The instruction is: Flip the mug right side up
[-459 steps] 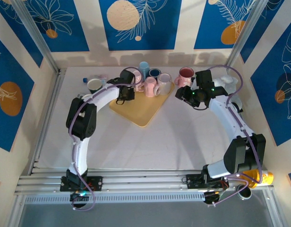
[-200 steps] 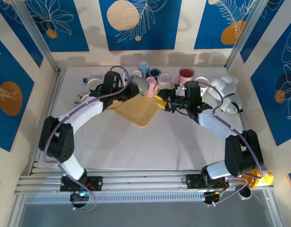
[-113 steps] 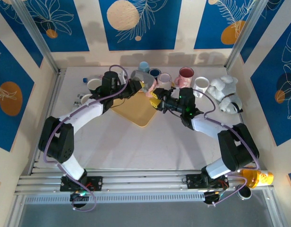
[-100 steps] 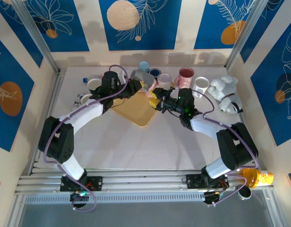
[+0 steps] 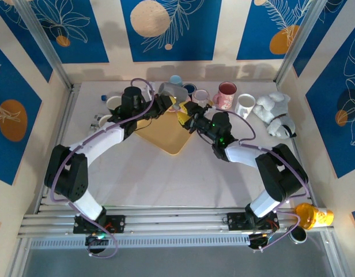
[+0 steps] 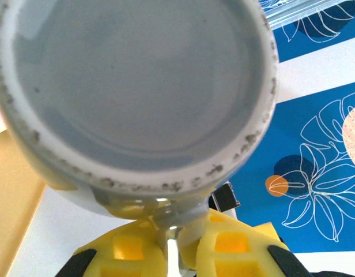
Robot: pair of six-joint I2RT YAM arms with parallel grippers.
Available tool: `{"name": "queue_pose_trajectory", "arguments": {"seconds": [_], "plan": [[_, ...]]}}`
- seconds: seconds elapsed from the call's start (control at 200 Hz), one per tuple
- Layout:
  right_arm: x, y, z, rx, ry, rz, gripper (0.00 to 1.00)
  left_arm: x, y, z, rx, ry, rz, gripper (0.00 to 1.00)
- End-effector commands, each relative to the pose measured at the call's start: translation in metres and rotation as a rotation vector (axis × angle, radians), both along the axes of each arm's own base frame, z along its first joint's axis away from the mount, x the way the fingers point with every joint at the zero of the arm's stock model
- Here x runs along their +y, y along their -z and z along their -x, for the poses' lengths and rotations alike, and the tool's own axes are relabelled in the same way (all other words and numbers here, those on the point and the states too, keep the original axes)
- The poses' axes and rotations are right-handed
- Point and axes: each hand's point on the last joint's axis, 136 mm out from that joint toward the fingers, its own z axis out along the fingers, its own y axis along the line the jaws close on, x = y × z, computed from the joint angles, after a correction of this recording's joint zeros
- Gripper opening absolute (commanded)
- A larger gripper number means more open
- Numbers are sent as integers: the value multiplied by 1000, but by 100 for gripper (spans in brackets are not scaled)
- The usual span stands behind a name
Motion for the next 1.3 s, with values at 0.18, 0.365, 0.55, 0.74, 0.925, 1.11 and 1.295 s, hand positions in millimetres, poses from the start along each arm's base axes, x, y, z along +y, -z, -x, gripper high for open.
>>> {"name": "queue_pose_trajectory", "arguments": {"seconds": [0.18,0.365,0.55,0.74,0.925,1.11,1.295], "plan": [[7,-7,-13,22,94,-114,40,4,-52,7,-150,19,97,0],[12,-5,-18,23,111,-143,28,4,-53,8,-149,22,105,0],[13,-8,-23,6,125,-149,16,5,-53,11,-147,23,116,0],[14,-13,-25,-27,117,-131,0,7,-49,13,-142,19,118,0],[10,-30,-23,-130,108,-81,0,10,-42,17,-135,18,90,35],[-3,-50,-14,-255,134,27,0,13,-36,27,-119,54,54,48],[-28,-60,2,-349,146,175,0,28,-27,43,-111,92,-4,49]]}}
